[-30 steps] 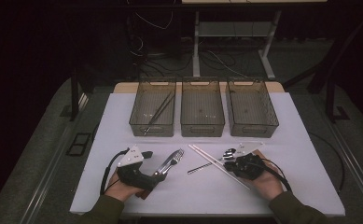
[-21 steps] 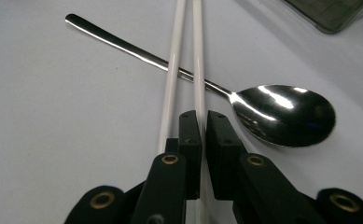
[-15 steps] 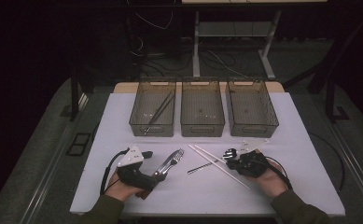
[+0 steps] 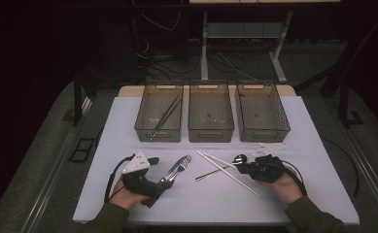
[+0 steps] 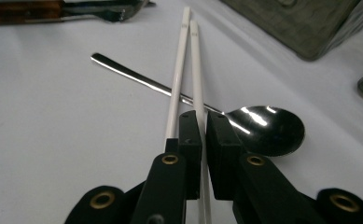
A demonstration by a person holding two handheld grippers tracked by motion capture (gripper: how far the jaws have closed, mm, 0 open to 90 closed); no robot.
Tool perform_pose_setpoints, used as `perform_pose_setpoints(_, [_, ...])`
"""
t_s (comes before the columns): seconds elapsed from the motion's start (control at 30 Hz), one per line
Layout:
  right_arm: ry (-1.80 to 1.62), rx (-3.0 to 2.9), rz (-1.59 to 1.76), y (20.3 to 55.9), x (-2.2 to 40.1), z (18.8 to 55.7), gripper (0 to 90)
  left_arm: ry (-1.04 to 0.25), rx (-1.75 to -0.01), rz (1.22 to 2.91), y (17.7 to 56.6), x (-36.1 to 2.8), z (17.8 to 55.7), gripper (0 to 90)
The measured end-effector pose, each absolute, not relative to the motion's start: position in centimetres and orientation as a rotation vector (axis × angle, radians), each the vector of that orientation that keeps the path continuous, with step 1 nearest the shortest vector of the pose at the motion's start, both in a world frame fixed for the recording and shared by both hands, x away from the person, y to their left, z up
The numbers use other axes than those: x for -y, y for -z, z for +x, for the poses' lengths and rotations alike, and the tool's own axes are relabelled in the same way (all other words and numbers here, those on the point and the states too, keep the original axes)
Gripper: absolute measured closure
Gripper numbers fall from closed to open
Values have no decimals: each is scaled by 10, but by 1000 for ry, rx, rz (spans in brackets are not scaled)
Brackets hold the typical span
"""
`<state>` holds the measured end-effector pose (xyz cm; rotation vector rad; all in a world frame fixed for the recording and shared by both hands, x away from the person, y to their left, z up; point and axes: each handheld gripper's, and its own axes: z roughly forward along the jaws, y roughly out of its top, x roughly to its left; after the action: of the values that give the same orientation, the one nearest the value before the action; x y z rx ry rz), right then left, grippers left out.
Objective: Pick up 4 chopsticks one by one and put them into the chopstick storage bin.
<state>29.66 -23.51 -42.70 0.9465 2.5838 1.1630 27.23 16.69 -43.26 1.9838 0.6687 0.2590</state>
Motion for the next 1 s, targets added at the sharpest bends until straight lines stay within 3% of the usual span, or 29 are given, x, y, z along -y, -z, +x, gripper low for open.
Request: perform_pose_setpoints(1.0, [-1359,-2530,952,400,245,304,850,-229,-654,2018,437,-164,272,0])
